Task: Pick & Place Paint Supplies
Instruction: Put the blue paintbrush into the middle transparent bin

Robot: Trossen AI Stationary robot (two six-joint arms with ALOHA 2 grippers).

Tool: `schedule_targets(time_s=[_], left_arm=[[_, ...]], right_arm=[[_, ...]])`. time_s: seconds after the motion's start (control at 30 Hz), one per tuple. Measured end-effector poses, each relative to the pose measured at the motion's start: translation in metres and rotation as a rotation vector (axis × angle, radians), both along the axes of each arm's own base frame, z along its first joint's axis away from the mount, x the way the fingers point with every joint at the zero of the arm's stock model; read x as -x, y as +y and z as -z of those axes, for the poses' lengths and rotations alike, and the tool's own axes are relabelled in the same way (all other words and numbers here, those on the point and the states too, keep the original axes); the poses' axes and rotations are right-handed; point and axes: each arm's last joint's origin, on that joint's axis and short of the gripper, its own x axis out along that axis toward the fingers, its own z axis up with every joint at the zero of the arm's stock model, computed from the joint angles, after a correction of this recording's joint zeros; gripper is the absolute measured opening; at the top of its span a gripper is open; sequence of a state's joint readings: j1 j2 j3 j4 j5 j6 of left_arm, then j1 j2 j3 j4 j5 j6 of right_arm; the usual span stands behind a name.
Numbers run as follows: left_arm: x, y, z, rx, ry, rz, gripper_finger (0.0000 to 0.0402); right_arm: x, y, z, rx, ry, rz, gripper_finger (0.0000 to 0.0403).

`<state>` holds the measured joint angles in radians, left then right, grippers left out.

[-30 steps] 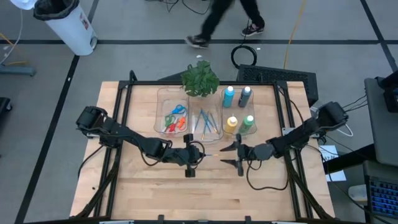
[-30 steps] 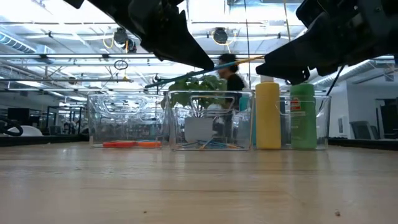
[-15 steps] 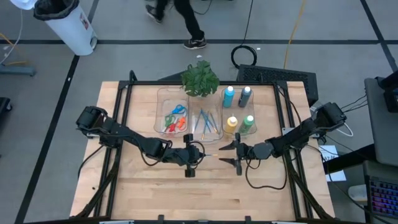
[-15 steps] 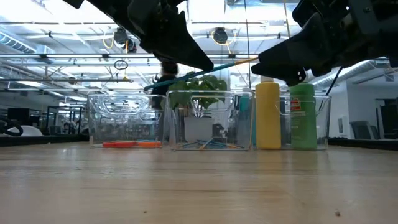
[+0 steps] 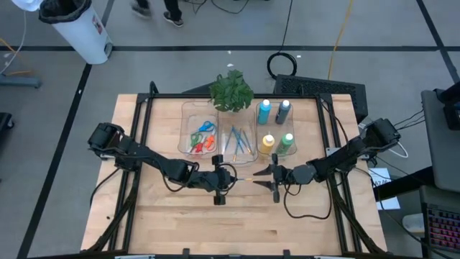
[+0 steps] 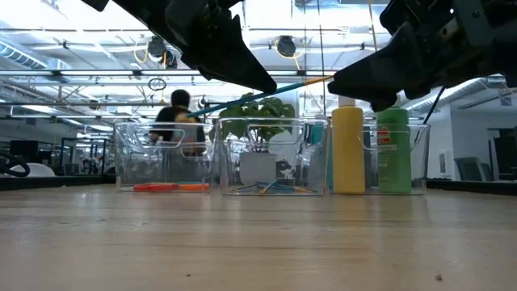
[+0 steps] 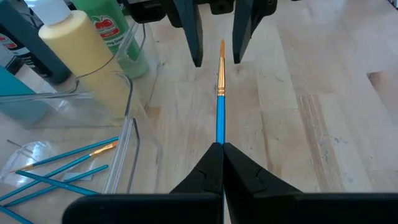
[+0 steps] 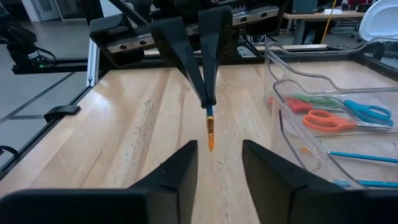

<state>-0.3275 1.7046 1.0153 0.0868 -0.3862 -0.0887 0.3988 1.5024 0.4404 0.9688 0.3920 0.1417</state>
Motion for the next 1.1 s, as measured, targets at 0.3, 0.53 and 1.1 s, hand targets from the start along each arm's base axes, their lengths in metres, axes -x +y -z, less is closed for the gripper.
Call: schedule_targets(time_s=[0.3, 0.53, 1.1], left_arm=[[0.0000, 0.0000, 0.0001, 0.001, 0.001, -0.001, 0.0000], [0.0000, 0.0000, 0.0001, 0.001, 0.001, -0.001, 0.0000], [0.0001, 0.0000, 0.0001, 0.001, 0.001, -0.001, 0.0000]], right_arm=[[-0.0001, -0.0002, 0.0000, 0.000, 0.000, 0.000, 0.0082], [-0.0006, 0.0001, -0.0032, -0.004, -0.029, -0.002, 0.0078], [-0.0005, 0.0001, -0.0024, 0.017, -0.021, -0.005, 0.0069]])
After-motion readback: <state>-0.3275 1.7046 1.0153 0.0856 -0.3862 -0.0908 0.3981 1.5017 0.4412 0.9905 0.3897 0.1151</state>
